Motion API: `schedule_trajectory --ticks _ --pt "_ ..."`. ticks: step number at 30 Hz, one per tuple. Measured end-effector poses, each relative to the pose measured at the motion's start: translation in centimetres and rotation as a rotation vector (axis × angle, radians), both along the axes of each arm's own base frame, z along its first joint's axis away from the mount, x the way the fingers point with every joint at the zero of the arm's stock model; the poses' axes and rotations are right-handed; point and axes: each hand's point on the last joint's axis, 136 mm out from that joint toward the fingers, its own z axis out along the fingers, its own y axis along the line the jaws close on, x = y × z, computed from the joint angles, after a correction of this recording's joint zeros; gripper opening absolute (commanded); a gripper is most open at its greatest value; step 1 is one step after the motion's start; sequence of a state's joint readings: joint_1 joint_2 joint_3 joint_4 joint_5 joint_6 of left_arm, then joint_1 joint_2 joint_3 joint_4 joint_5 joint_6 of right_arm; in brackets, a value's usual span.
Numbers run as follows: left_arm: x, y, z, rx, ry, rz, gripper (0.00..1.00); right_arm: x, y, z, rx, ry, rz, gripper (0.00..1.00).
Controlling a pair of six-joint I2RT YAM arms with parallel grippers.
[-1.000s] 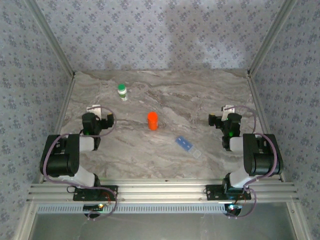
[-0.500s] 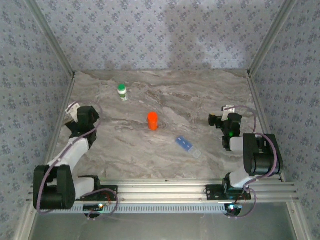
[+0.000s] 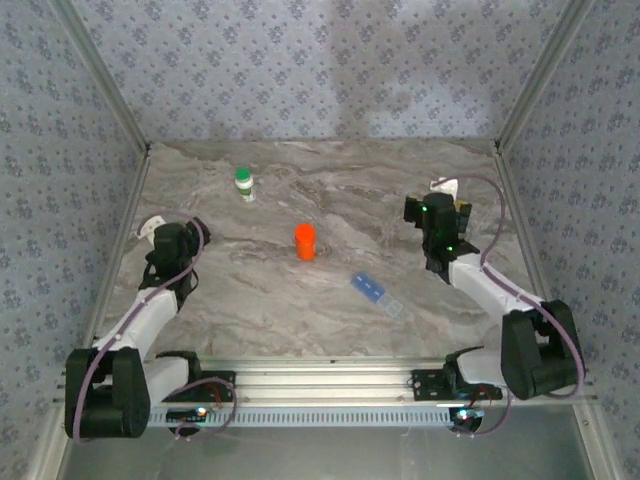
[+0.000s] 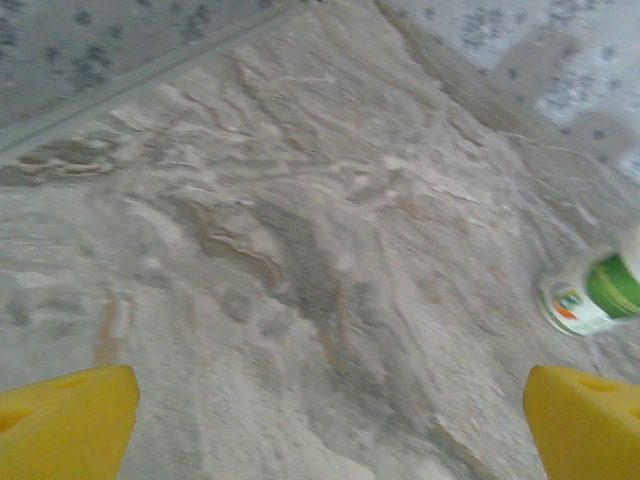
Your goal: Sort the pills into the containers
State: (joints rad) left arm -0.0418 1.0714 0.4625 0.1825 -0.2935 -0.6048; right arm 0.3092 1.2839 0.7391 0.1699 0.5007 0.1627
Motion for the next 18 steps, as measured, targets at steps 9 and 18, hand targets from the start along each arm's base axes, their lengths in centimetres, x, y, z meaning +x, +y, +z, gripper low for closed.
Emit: schedule_trajectory --ticks 9,18 --pt "-0.9 -11.8 2.9 -0.045 -0.059 -0.383 0.98 -6.0 6.5 -5.1 0.081 0.328 0.155 0.98" --pt "-3.0 -18.8 4.1 0.045 -0.082 -0.647 0.99 -9.2 9.4 -8.9 0.17 0.528 0.313 0.83"
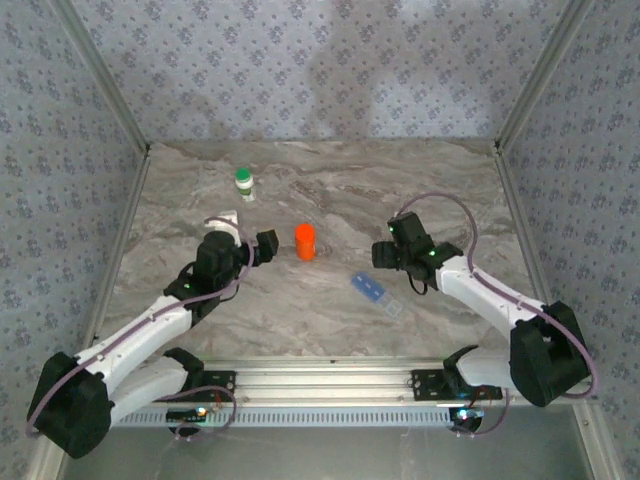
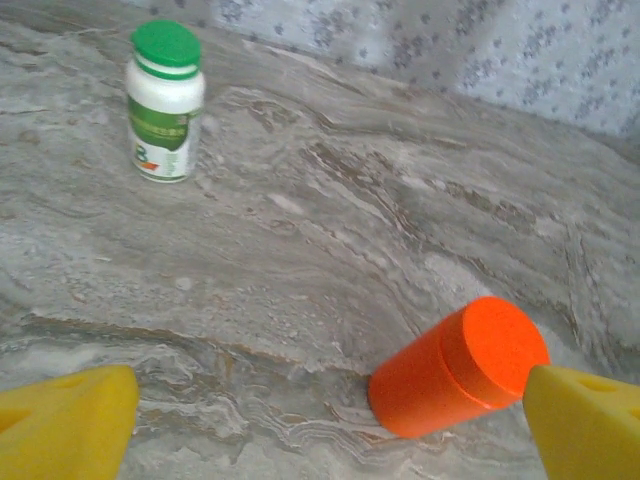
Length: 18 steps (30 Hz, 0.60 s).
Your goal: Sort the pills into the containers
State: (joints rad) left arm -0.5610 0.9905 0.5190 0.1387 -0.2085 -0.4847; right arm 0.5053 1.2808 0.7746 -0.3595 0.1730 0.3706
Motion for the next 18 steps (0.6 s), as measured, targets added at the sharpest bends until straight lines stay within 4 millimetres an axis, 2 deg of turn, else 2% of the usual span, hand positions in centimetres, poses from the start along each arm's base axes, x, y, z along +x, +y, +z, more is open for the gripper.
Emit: schedule_trajectory --ticks 4,9,18 --pt "0.1 -1.0 -1.1 0.038 0.013 -0.039 0.99 -1.1 1.7 -1.6 0.028 0.075 0.061 0.78" --pt "0.3 -1.6 -1.7 0.07 0.011 -0.064 0.99 -2.6 2.5 -3.2 0.015 0.156 0.111 0.59" --pt "0.5 -2.1 -2.3 0.082 0.011 -0.075 0.98 -4.6 3.1 -4.5 -0.028 0.253 0.202 0.46"
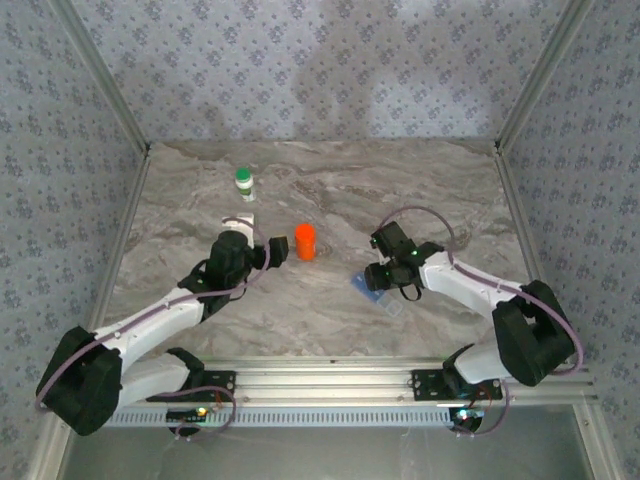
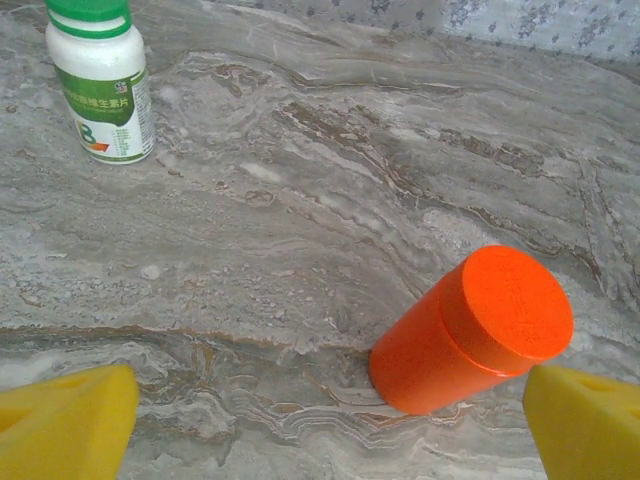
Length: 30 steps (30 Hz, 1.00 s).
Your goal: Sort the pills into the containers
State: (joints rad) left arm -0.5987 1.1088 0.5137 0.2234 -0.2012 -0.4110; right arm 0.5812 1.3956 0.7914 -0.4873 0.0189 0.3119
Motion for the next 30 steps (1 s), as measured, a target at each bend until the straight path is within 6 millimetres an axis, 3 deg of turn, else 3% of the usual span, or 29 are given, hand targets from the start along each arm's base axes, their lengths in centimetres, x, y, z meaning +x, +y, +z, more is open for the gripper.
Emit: schedule_trajectory --ticks 10,21,26,30 --pt "-0.1 -0.1 0.1 -0.001 -0.001 -0.003 0.99 -0.6 1.0 -1.8 0.0 0.083 0.075 0.38" --pt "-0.3 -0.3 0.4 -0.007 -0.011 -0.011 0.99 1.9 4.7 -1.3 0.036 0.091 0.224 0.31" --pt "-0.4 -0.3 0.4 -0.008 -0.011 -0.013 0.99 2.7 5.3 0.3 0.045 0.053 0.224 0.34" --pt "-0.5 -0.5 0.4 -0.01 -0.008 -0.022 0.99 3.0 3.3 3.1 0.015 -0.012 0.089 0.43"
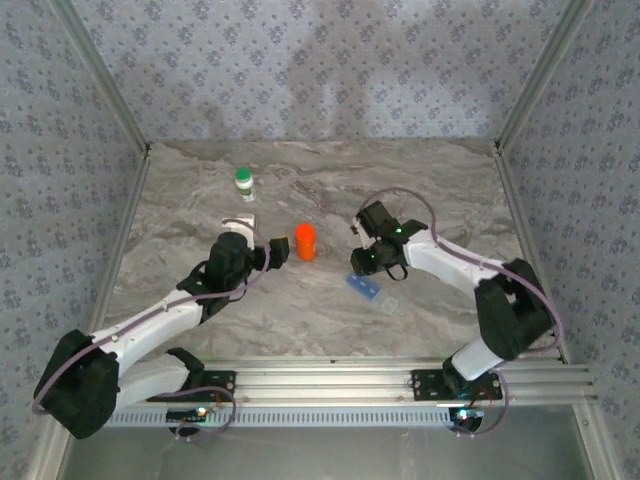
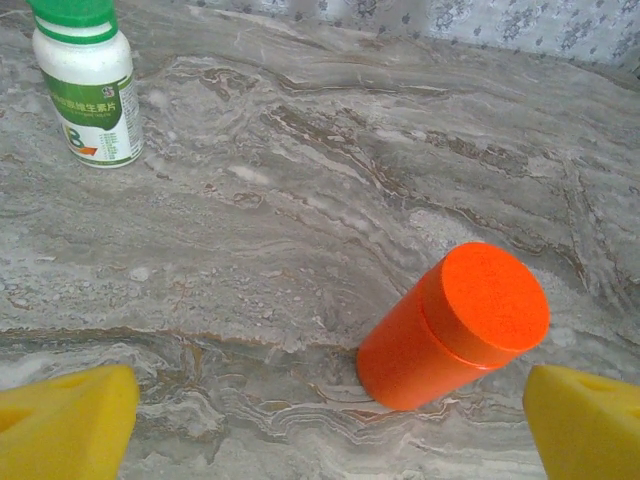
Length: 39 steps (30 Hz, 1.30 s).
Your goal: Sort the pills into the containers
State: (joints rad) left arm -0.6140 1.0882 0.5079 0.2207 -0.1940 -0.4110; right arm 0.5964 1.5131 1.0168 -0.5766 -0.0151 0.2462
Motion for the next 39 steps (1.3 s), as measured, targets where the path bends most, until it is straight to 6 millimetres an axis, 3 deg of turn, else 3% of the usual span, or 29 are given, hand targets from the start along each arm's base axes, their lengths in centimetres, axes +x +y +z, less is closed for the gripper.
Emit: schedule_trajectory --ticks 4,8,12,15,20,33,39 --pt "-0.4 -0.8 0.0 -0.009 0.003 -0.039 0.98 -1.4 -2.9 2.8 0.014 -0.066 -0.171 0.43" --pt "-1.2 -2.8 0.2 -0.033 0.001 -0.138 0.95 -4.5 -5.6 3.0 0.064 -0.063 -0.321 0.43" --pt "-2.6 -6.0 -0.9 0.003 0.031 -0.268 0.92 -7.1 -7.3 0.6 0.101 -0.008 -0.446 0.43" --pt "-3.5 -8.4 -1.3 0.049 0.036 -0.35 0.92 -8.3 -7.4 -1.8 0.147 0.048 -0.523 0.43" --pt "-4.2 -10.5 -1.3 0.098 0.022 -0.414 0.91 -9.8 -7.2 -5.0 0.206 0.117 -0.617 0.43" --pt "-4.1 -10.3 -2.7 0.165 0.037 -0.402 0.91 -8.4 -5.4 -5.4 0.32 0.101 -0.666 0.35" --pt "-3.8 -10.4 -2.5 0.174 0.032 -0.401 0.91 -6.7 -6.3 -5.2 0.275 0.094 -0.665 0.33"
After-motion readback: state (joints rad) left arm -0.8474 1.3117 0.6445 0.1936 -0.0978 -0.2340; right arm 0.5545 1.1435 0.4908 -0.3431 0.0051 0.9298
